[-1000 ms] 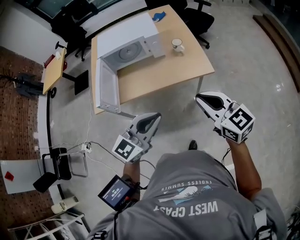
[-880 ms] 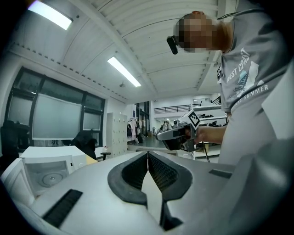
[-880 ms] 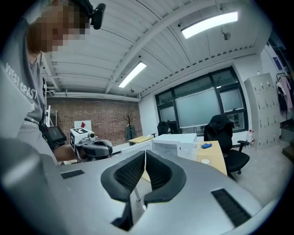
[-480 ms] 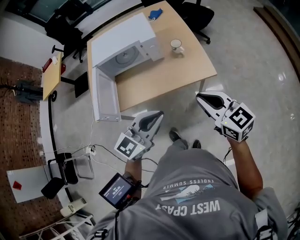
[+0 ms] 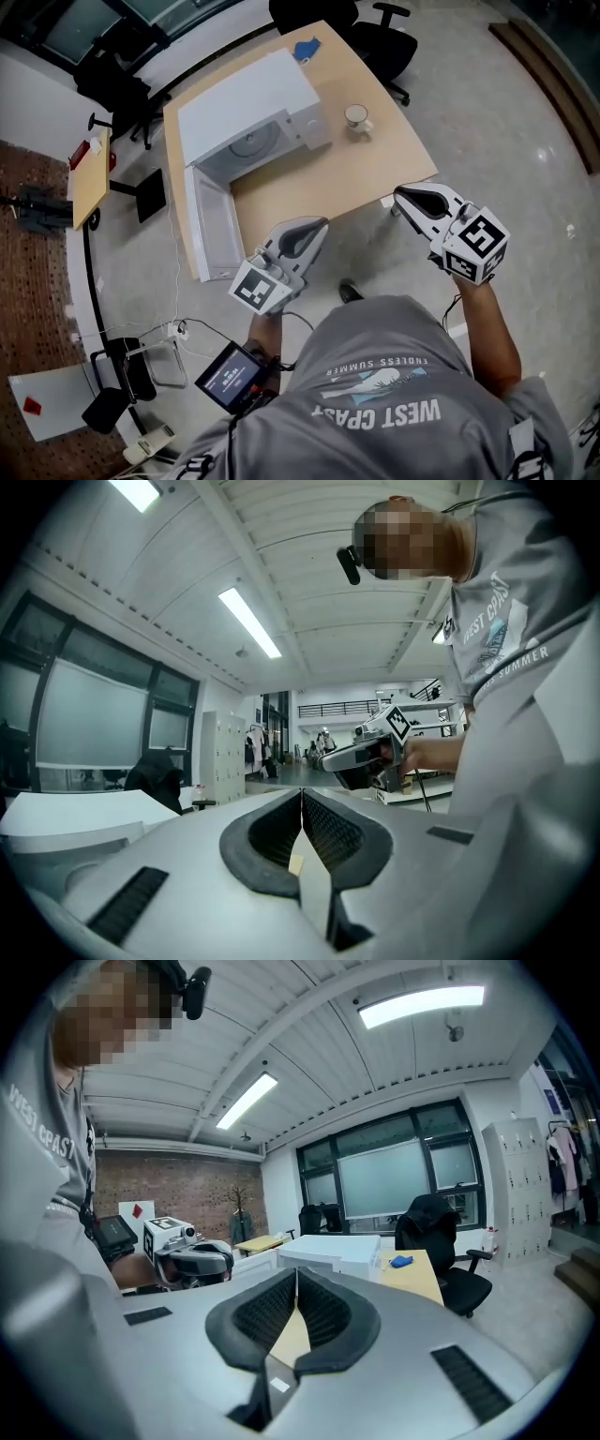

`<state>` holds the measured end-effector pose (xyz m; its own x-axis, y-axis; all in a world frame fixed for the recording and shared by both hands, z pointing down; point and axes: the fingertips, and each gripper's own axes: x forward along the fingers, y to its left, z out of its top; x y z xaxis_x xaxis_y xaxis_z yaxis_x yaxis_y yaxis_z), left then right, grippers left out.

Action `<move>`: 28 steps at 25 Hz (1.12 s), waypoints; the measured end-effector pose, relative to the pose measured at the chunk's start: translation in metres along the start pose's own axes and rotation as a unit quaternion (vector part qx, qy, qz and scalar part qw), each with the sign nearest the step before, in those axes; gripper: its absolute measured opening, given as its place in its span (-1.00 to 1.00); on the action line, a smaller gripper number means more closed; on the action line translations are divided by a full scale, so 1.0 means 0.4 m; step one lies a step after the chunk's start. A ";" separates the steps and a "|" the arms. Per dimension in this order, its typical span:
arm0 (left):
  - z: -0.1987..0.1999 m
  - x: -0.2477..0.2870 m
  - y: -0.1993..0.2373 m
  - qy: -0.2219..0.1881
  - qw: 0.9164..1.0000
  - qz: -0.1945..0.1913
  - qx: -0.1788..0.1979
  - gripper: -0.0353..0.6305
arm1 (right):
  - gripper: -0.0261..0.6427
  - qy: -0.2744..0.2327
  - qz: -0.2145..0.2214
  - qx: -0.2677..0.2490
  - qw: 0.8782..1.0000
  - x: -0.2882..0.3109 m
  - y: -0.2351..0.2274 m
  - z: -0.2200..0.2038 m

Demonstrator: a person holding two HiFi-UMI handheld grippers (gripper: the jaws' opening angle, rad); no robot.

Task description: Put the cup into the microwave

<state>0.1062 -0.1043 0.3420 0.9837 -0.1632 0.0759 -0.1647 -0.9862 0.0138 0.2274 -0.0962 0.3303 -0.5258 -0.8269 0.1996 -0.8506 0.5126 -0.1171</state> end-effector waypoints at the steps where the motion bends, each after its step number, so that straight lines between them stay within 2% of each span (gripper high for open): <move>1: -0.002 -0.010 0.021 -0.002 1.000 0.000 -0.001 -0.82 | -0.86 -0.001 -0.004 -0.002 1.000 0.018 -0.001 0.008; 8: -0.020 -0.056 0.130 -0.015 1.000 -0.002 -0.012 -0.82 | -0.86 0.018 -0.019 -0.003 1.000 0.137 -0.021 0.008; 14: -0.051 -0.055 0.216 -0.002 0.999 0.015 -0.030 -0.82 | -0.86 0.040 -0.025 0.002 0.999 0.237 -0.116 -0.006; 22: -0.093 0.010 0.335 0.026 0.997 0.045 -0.050 -0.82 | -0.86 0.106 -0.043 0.021 0.993 0.392 -0.373 -0.140; 28: -0.142 0.112 0.440 0.046 0.994 0.069 -0.075 -0.82 | -0.86 0.176 -0.044 0.037 0.983 0.515 -0.603 -0.308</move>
<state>0.1171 -0.2839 0.4047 0.9413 -0.2874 0.1774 -0.3137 -0.9385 0.1442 0.3250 -0.3617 0.5197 -0.4267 -0.7299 0.5340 -0.8977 0.4133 -0.1524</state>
